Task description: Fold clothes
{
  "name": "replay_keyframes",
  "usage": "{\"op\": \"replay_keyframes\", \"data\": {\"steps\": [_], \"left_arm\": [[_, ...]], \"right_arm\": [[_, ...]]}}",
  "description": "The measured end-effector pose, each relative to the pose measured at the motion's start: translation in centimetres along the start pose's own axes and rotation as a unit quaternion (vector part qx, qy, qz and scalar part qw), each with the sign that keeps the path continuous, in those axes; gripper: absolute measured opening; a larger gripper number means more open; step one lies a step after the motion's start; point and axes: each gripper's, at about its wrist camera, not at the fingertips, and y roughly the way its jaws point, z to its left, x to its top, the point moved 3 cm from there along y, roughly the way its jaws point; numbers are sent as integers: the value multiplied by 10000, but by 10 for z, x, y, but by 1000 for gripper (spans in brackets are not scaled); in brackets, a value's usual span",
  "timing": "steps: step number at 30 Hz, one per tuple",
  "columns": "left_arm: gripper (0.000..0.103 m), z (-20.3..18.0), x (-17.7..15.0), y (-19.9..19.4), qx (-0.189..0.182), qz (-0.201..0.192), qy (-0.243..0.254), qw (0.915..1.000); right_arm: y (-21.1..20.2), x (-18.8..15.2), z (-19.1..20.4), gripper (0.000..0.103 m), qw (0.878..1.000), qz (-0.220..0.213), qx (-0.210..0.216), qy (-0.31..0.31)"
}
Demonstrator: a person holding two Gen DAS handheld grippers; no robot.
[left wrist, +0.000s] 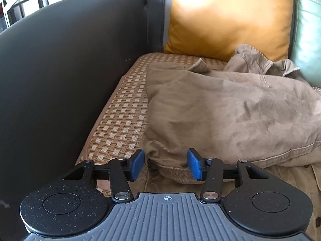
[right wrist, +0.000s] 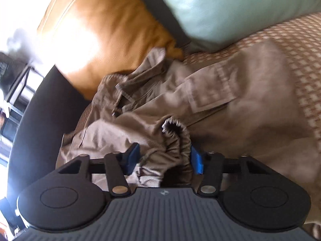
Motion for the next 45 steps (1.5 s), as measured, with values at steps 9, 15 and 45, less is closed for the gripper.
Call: {"op": "replay_keyframes", "data": {"steps": [9,15,45], "left_arm": [[64,-16,-6,10,7,-11,334,9994],[65,-5,-1,-36,-137,-280,145,9994],[73,-180,-208,-168,-1854,267,453,9813]], "right_arm": [[-18,7,-11,38,9957,-353,-599,-616],[-74,4,0,52,9916,-1073,-393,-599],[-290,-299,-36,75,9868,-1231,-734,-749]]}}
